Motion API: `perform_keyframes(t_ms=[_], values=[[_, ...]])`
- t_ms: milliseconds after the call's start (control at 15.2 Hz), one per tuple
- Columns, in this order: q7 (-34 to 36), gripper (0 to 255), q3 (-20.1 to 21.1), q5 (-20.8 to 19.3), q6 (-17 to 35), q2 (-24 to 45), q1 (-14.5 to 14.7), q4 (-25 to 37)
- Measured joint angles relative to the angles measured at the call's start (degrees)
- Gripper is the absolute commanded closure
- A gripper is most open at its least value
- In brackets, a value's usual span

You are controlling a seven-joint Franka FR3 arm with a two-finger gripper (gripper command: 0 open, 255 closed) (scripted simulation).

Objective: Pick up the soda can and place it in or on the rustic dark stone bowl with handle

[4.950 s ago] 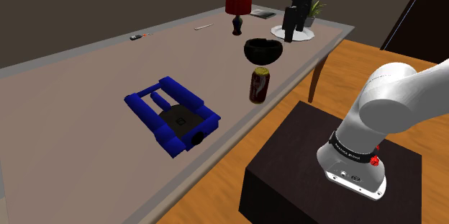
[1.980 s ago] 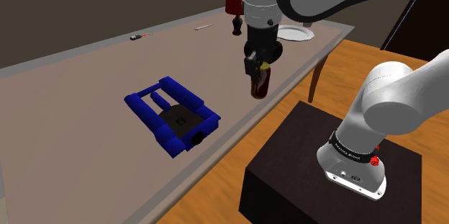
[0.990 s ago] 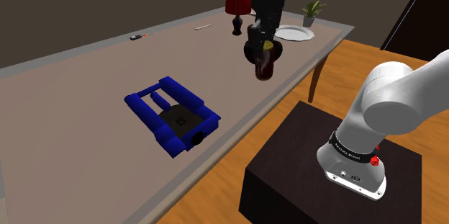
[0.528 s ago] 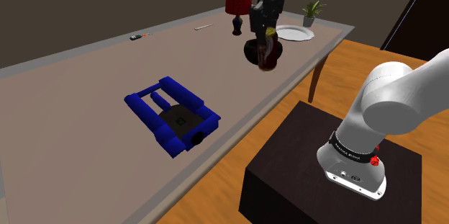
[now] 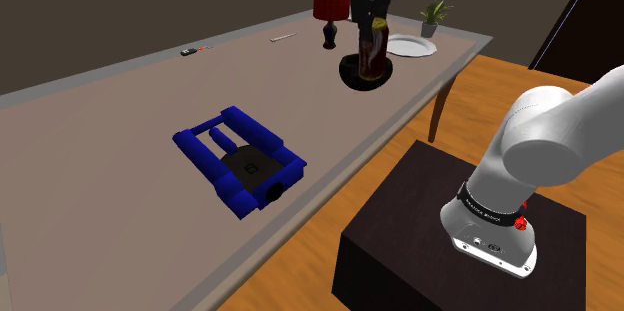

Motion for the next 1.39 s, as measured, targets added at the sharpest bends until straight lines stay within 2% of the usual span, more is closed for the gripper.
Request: perform_keyframes(t_ms=[594,1122,1386], values=[[-10.65,255,-8.40,-5.69,2.14,6.92,-4.02,5.87],[-20.30,255,-15.43,-8.87,4.02,16.05,-7.45,14.70],[-20.94,255,-16.14,-9.09,6.25,17.08,-7.77,13.61]])
